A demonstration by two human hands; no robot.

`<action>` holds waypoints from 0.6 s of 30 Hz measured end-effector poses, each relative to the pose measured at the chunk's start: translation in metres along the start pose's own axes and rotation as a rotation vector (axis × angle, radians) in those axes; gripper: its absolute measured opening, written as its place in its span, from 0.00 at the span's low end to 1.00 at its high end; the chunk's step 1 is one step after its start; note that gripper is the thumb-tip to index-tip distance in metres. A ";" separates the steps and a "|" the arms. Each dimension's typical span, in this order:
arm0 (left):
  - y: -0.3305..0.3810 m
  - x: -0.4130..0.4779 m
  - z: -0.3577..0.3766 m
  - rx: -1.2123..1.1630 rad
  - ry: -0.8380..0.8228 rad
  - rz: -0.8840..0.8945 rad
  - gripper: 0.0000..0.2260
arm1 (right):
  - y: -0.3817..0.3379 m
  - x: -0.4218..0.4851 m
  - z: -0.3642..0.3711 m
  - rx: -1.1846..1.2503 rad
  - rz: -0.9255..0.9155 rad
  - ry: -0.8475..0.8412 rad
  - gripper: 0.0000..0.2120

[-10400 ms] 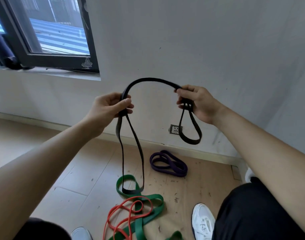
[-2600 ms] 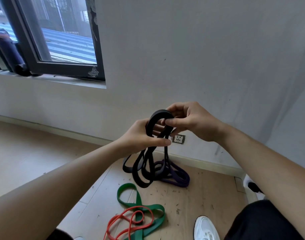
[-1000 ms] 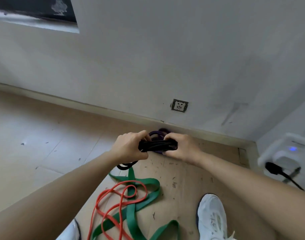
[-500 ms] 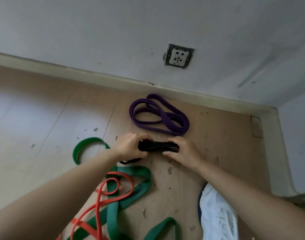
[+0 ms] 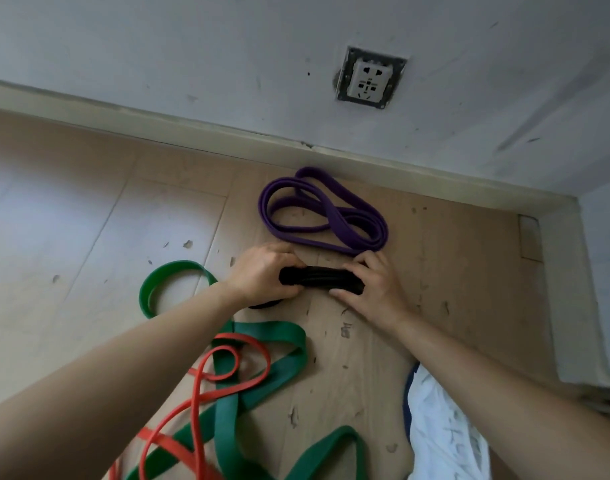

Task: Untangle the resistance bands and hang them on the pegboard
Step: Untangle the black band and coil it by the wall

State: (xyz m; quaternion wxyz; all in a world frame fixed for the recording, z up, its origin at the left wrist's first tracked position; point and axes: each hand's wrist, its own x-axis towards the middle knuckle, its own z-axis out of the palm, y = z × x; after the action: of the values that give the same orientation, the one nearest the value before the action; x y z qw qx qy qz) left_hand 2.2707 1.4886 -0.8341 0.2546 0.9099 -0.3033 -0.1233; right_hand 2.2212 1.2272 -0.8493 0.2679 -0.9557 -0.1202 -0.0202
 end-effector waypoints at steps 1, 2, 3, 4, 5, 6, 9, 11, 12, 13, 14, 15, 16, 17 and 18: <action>0.001 0.000 -0.001 0.022 0.024 0.002 0.15 | 0.000 0.002 -0.001 -0.011 0.000 0.009 0.23; 0.002 0.001 -0.002 0.045 0.043 -0.002 0.14 | -0.001 0.004 -0.002 -0.019 0.004 0.018 0.23; 0.004 0.004 -0.005 0.071 0.058 -0.006 0.13 | -0.002 0.006 -0.003 -0.017 0.019 0.027 0.23; 0.005 0.007 -0.008 0.098 0.074 -0.007 0.13 | -0.003 0.007 -0.004 -0.009 0.040 0.036 0.23; 0.006 0.011 -0.011 0.123 0.093 -0.006 0.13 | -0.004 0.008 -0.004 0.003 0.069 0.042 0.24; 0.007 0.014 -0.013 0.141 0.113 -0.010 0.14 | -0.004 0.009 -0.005 0.010 0.099 0.039 0.25; 0.005 0.018 -0.013 0.150 0.091 -0.063 0.19 | -0.006 0.007 -0.006 -0.021 0.171 -0.051 0.32; 0.003 0.016 -0.007 0.128 0.053 -0.082 0.24 | -0.007 0.005 -0.006 -0.067 0.190 -0.105 0.36; 0.003 0.013 -0.005 0.120 0.041 -0.090 0.26 | -0.008 0.005 -0.006 -0.084 0.194 -0.116 0.37; 0.002 0.011 -0.003 0.120 0.037 -0.099 0.29 | -0.009 0.004 -0.007 -0.099 0.199 -0.124 0.38; 0.002 0.008 -0.002 0.126 0.037 -0.109 0.31 | -0.010 0.004 -0.008 -0.113 0.200 -0.132 0.38; 0.003 0.006 -0.002 0.133 0.041 -0.116 0.33 | -0.011 0.003 -0.009 -0.125 0.200 -0.143 0.39; 0.004 0.003 -0.003 0.134 0.049 -0.122 0.34 | -0.012 0.003 -0.011 -0.140 0.200 -0.159 0.40; 0.006 0.000 -0.004 0.126 0.056 -0.131 0.35 | -0.013 0.003 -0.012 -0.161 0.201 -0.178 0.41; 0.008 -0.003 -0.006 0.114 0.065 -0.135 0.35 | -0.014 0.004 -0.014 -0.192 0.202 -0.200 0.42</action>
State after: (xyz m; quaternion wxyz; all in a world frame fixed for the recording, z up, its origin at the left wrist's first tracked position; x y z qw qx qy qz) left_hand 2.2670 1.4874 -0.8244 0.2034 0.9447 -0.2396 -0.0933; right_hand 2.2217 1.2325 -0.8297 0.1630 -0.9813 -0.0473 0.0906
